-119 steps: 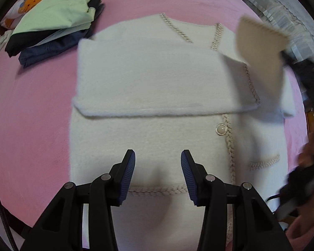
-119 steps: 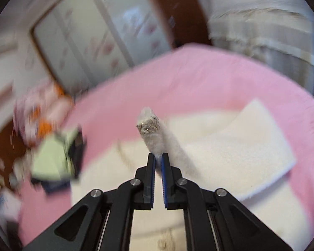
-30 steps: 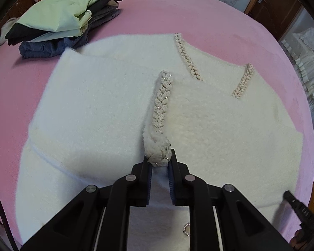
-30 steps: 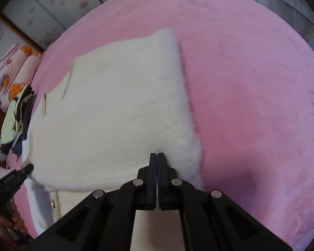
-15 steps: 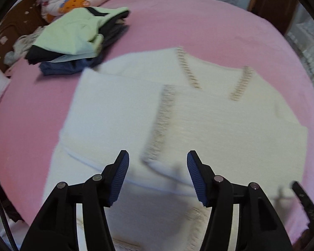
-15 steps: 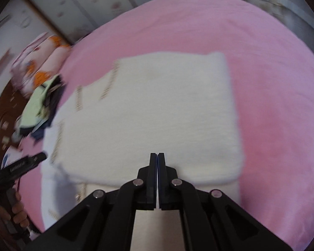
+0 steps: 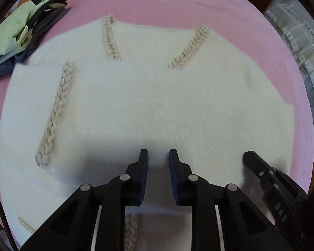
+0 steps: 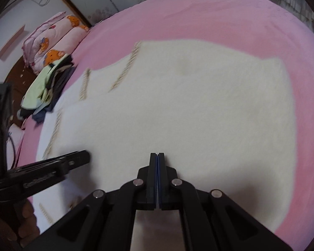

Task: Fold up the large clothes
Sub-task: 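Release the front edge with the left tool and smooth the folded side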

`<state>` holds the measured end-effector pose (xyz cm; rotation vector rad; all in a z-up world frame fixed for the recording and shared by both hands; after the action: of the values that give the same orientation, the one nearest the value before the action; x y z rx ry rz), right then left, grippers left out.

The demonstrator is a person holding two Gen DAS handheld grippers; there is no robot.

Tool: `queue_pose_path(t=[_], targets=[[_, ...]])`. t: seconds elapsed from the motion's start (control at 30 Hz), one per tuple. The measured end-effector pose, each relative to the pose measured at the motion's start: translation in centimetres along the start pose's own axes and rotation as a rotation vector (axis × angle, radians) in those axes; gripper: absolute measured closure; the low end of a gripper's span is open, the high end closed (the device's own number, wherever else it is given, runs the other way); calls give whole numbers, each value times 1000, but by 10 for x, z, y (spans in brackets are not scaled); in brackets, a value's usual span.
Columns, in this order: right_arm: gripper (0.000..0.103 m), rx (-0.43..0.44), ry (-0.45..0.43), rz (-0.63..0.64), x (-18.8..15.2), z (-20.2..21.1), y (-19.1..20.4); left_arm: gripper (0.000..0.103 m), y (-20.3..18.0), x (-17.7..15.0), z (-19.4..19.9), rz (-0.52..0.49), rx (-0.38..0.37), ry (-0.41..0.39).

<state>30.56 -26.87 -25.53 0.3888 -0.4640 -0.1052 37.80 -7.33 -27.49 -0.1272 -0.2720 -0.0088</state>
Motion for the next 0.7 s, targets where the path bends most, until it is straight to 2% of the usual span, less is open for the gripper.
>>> queue_pose_path(t=[0.13,0.2,0.3,0.37,0.5,0.63,0.7], targets=[[103,-40,-66,-47,33,1,-33,84,12,21,-3,22,-8,-51],[103,-90,-107,-66,48,7,-49,84,20,28,-4,36,-7,-75],[103,-163,-157,-111,64,16,-78,84,39,41,-5,63,129,-106],[103,-192,-174,-159,71,21,-98,84,53,48,-6,81,181,-118],[103,-178,-201,-241,76,31,-127,84,80,55,-10,127,137,-137],[103,-268,-192,-313,70,33,-143,84,84,56,-20,136,139,-123],[103,-210,-172,-417,60,31,-158,84,82,58,-23,130,165,-124]])
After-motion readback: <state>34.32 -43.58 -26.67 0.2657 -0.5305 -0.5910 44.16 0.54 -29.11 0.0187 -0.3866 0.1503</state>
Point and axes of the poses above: each gripper's, at about its wrist camera, not at the fingertips, and z roughly against the way its jaws point, y to its left, x to its top, the point moved 1 cm from there along -z, roughly the way its jaws point
